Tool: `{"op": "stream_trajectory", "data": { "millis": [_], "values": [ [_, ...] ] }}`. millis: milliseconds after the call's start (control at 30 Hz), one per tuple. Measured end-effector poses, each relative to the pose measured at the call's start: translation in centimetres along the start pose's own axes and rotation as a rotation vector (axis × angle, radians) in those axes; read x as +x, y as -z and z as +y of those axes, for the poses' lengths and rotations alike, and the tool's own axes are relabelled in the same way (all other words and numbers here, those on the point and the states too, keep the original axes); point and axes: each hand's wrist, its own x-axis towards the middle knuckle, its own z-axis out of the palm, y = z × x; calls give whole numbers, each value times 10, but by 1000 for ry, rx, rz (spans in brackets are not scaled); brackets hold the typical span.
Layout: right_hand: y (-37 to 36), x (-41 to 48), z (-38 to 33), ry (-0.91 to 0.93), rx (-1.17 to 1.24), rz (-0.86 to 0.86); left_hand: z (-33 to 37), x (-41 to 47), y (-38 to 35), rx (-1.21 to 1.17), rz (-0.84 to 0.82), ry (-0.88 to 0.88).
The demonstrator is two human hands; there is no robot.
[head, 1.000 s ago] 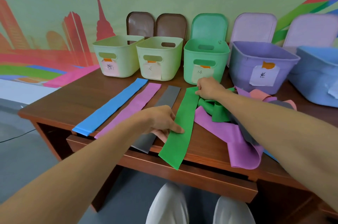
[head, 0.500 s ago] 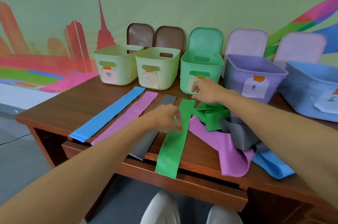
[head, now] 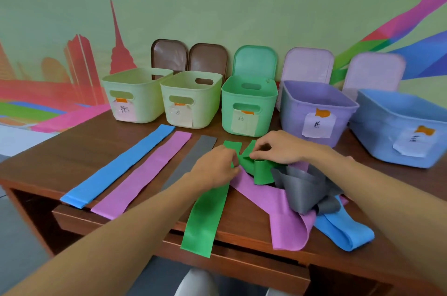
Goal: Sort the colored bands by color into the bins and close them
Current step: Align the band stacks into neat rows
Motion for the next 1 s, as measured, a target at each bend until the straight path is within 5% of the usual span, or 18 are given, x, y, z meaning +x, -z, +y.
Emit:
{"op": "stream_trajectory", "data": {
  "millis": [367, 567, 667, 833, 1000],
  "values": [
    [16, -12, 14, 10, -10, -39, 21, 17, 21, -79, 29, -88],
    [22, -17, 12, -7, 378, 198, 25, 19, 25, -141, -65, -42],
    [19, -13, -1, 37, 252, 228, 18, 17, 19, -212, -83, -13],
    [3, 1, -17, 93, -5, -31, 2, 8, 17, -428, -20, 68],
    [2, 18, -18, -6, 29, 24, -24, 7, 26, -533, 19, 173]
  ]
}}
